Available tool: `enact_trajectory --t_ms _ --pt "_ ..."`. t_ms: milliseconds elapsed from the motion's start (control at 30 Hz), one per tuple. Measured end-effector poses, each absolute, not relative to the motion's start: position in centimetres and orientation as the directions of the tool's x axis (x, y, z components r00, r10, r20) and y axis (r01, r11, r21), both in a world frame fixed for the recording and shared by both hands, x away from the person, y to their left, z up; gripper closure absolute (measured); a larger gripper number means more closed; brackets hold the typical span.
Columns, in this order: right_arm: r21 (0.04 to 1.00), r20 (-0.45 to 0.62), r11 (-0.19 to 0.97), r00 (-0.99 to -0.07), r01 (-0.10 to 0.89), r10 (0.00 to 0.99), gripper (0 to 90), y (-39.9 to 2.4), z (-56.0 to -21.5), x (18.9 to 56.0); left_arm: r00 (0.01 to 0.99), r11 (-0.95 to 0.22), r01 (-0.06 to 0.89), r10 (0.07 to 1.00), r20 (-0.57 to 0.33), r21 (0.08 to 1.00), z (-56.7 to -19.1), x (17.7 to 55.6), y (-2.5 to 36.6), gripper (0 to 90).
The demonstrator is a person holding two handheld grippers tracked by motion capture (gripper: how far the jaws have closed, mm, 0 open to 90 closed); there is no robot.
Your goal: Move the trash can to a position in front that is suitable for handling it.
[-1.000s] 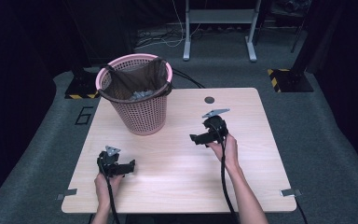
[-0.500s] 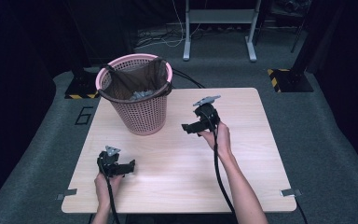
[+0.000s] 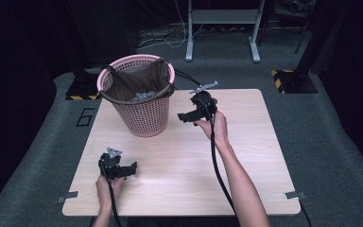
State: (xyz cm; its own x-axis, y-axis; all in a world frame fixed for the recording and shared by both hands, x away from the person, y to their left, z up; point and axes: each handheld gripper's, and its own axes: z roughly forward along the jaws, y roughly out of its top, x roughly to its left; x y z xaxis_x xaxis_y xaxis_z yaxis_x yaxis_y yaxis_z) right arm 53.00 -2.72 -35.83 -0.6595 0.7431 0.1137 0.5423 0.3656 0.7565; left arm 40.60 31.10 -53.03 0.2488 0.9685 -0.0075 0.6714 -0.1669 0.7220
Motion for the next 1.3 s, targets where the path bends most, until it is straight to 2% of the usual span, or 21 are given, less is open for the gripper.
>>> enact_trajectory --t_ms 1067,1300 --pt "0.799 0.156 0.291 -0.648 0.526 0.745 8.9 0.4 -28.7 56.9 0.251 -0.168 0.67 0.968 -0.007 0.723 -53.0 40.6 31.1 3.7" --pt "0.789 0.141 0.304 -0.638 0.535 0.757 13.2 1.9 -28.0 57.8 0.252 -0.169 0.669 0.968 -0.007 0.724 -53.0 40.6 31.1 3.9"
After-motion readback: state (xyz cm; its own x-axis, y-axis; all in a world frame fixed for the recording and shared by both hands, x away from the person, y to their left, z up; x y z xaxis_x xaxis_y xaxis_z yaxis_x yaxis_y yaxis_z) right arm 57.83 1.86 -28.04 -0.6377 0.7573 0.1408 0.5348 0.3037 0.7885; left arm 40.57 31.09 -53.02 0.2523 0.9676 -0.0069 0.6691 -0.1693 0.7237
